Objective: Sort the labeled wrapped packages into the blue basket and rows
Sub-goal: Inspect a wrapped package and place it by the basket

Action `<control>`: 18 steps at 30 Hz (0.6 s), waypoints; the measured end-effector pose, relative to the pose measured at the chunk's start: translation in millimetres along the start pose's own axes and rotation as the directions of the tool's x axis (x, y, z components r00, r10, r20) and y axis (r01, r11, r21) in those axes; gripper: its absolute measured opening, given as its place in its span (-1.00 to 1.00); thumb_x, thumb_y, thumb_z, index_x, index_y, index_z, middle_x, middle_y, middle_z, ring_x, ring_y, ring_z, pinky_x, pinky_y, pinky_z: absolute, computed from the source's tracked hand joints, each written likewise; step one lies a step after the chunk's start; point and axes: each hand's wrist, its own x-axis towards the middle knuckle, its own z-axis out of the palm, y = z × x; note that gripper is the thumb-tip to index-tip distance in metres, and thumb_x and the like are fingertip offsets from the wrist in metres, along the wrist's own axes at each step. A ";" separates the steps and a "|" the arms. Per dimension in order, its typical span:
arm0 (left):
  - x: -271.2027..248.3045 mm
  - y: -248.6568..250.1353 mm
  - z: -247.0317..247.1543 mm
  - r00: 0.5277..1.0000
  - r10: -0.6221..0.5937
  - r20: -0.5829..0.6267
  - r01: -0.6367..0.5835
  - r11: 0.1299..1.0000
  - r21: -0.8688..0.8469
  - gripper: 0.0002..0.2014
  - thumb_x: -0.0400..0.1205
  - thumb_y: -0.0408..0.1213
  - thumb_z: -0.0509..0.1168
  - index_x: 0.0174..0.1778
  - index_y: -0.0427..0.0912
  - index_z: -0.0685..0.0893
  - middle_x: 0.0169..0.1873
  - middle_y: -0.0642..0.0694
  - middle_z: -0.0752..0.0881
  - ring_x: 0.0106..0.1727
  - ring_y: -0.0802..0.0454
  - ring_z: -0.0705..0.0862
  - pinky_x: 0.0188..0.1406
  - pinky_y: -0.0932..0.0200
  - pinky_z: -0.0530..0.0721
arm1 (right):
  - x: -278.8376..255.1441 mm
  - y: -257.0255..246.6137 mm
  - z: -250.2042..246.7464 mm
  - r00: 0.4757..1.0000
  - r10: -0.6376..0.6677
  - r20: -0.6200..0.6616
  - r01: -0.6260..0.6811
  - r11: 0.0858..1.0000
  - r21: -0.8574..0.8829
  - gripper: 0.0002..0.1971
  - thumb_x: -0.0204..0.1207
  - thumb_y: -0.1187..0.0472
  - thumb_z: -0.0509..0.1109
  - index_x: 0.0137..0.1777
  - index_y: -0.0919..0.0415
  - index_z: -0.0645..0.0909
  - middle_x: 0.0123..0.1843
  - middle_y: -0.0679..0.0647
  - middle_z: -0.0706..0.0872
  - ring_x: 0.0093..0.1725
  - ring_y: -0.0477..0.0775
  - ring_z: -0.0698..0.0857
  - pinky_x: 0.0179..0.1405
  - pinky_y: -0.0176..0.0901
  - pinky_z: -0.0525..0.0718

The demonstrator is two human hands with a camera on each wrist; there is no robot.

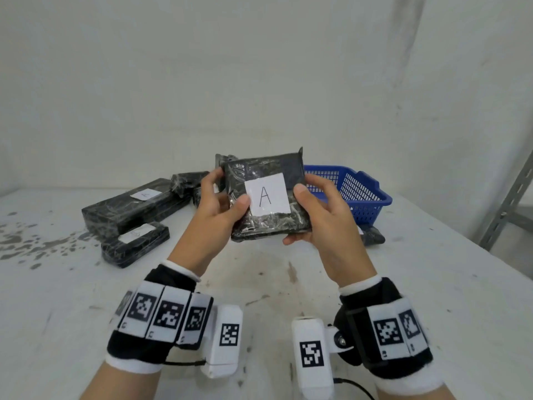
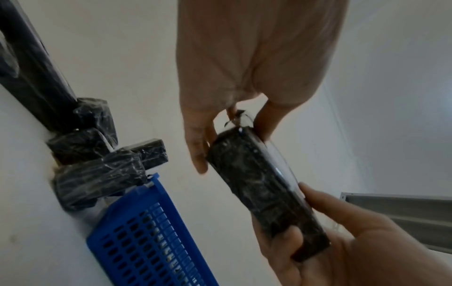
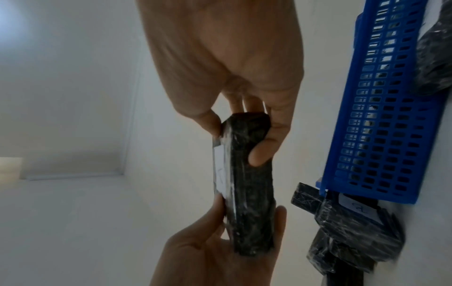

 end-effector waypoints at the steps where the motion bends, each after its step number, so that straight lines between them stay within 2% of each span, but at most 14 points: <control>1: 0.9 -2.8 -3.0 0.999 -0.035 0.030 0.034 0.999 0.034 -0.40 0.70 -0.35 0.25 0.62 0.06 0.18 0.20 -0.13 0.74 0.12 -0.01 0.76 -0.01 0.09 0.71 | 3.0 3.5 -0.3 0.999 0.027 -0.024 -0.027 1.000 -0.003 -0.78 0.71 0.19 0.34 0.32 0.06 0.56 -0.19 -0.03 0.85 -0.24 0.00 0.80 -0.47 -0.04 0.77; 3: 7.2 -7.8 -3.0 0.993 -0.119 0.028 0.116 0.989 0.089 -0.37 0.68 -0.33 0.30 0.63 0.06 0.22 0.17 -0.20 0.76 0.02 -0.04 0.78 -0.22 0.17 0.72 | 10.5 4.4 -7.4 0.994 0.103 -0.044 -0.104 0.994 -0.031 -0.77 0.72 0.15 0.34 0.33 0.09 0.58 -0.12 0.01 0.83 -0.23 0.00 0.81 -0.46 -0.02 0.79; 5: 13.5 -15.5 -0.1 0.980 -0.194 -0.039 0.197 0.973 0.118 -0.42 0.66 -0.33 0.34 0.59 -0.08 0.31 0.22 -0.24 0.72 0.00 -0.08 0.77 -0.39 0.22 0.70 | 21.3 5.1 -21.1 0.983 0.181 -0.040 -0.185 0.976 -0.114 -0.78 0.72 0.09 0.33 0.31 0.08 0.58 -0.04 0.07 0.81 -0.18 0.04 0.80 -0.37 -0.03 0.81; 7: 19.0 -22.9 1.2 0.958 -0.265 -0.113 0.283 0.938 0.202 -0.62 0.65 -0.33 0.35 0.37 -0.23 0.47 0.16 -0.25 0.72 -0.09 -0.10 0.75 -0.52 0.24 0.69 | 35.8 7.0 -40.5 0.974 0.199 -0.110 -0.220 0.948 -0.228 -0.83 0.72 0.03 0.32 0.23 0.03 0.58 0.07 0.10 0.77 -0.11 0.06 0.77 -0.31 -0.10 0.76; 9: 20.7 -26.3 -0.4 0.937 -0.317 -0.147 0.347 0.895 0.281 -0.87 0.66 -0.36 0.33 0.10 -0.27 0.60 -0.05 -0.24 0.75 -0.24 -0.08 0.70 -0.60 0.28 0.66 | 50.4 11.1 -63.0 0.957 0.185 -0.223 -0.248 0.922 -0.299 -0.87 0.72 0.04 0.32 0.18 0.03 0.57 0.16 0.12 0.73 -0.04 0.07 0.71 -0.27 -0.15 0.67; 11: 24.3 -31.6 -5.1 0.919 -0.376 -0.116 0.392 0.856 0.336 -0.83 0.68 -0.36 0.32 0.14 -0.35 0.67 -0.05 -0.31 0.78 -0.27 -0.11 0.69 -0.55 0.25 0.67 | 60.0 17.1 -86.5 0.932 0.170 -0.320 -0.284 0.892 -0.352 -0.88 0.71 0.12 0.31 0.17 0.09 0.56 0.21 0.14 0.69 0.01 0.10 0.66 -0.19 -0.14 0.63; 12: 25.7 -33.0 -5.9 0.909 -0.404 -0.107 0.414 0.834 0.365 -0.82 0.68 -0.35 0.32 0.13 -0.36 0.67 -0.02 -0.33 0.78 -0.24 -0.15 0.70 -0.44 0.18 0.70 | 62.9 20.7 -97.9 0.919 0.166 -0.359 -0.307 0.872 -0.381 -0.89 0.71 0.16 0.31 0.17 0.12 0.55 0.23 0.15 0.68 0.04 0.11 0.63 -0.11 -0.10 0.64; 14: 28.3 -34.6 -4.9 0.887 -0.449 -0.110 0.453 0.797 0.399 -0.89 0.66 -0.34 0.34 0.01 -0.31 0.67 -0.08 -0.30 0.78 -0.18 -0.19 0.70 -0.17 0.00 0.70 | 66.4 29.3 -119.5 0.894 0.171 -0.413 -0.359 0.826 -0.435 -0.90 0.69 0.21 0.30 0.15 0.17 0.53 0.22 0.18 0.67 0.07 0.15 0.61 0.05 0.01 0.62; 15: 30.1 -36.1 -3.2 0.875 -0.472 -0.108 0.472 0.780 0.410 -0.89 0.66 -0.33 0.35 -0.02 -0.31 0.66 -0.11 -0.29 0.77 -0.18 -0.19 0.69 -0.15 -0.03 0.69 | 67.2 33.4 -128.6 0.883 0.177 -0.435 -0.387 0.800 -0.459 -0.90 0.68 0.23 0.29 0.14 0.18 0.53 0.21 0.20 0.68 0.08 0.16 0.61 0.07 0.03 0.60; 18: 34.6 -39.9 8.1 0.833 -0.548 -0.076 0.520 0.727 0.449 -0.76 0.68 -0.28 0.34 0.10 -0.44 0.64 -0.11 -0.30 0.76 -0.26 -0.14 0.70 -0.34 0.08 0.71 | 68.3 44.6 -148.4 0.860 0.232 -0.455 -0.473 0.697 -0.538 -0.82 0.66 0.24 0.29 0.22 0.19 0.56 0.26 0.22 0.68 0.17 0.21 0.61 0.23 0.11 0.58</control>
